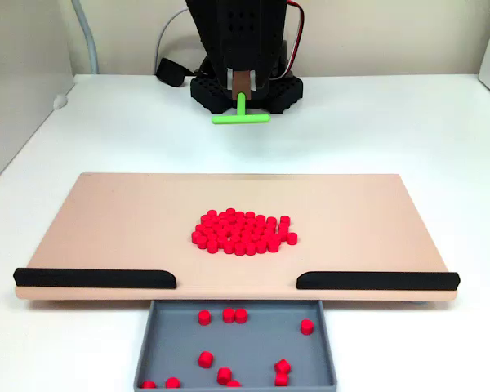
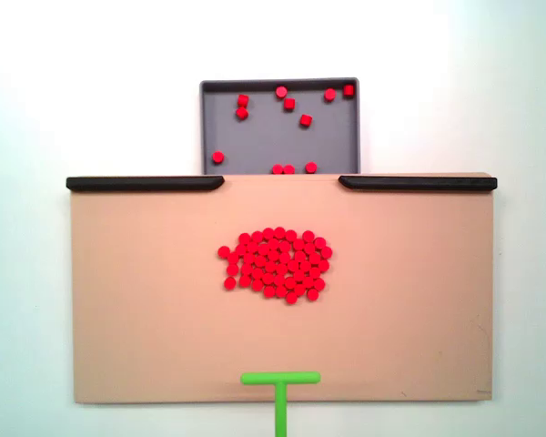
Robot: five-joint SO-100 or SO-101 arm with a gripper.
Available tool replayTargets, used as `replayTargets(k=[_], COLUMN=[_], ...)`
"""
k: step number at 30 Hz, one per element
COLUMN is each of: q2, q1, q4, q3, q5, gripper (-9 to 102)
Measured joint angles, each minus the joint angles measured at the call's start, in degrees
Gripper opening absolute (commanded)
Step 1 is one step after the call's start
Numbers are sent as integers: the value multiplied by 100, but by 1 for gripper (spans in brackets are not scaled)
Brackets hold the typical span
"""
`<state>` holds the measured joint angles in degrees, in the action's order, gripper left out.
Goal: Push granules from bottom to the grey container
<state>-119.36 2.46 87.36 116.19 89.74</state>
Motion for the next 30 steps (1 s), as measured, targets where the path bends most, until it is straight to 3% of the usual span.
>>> replayTargets(k=[30], q2=[18], q1=[-62], q4=[0], q3=[0], q5=[0], gripper=[0])
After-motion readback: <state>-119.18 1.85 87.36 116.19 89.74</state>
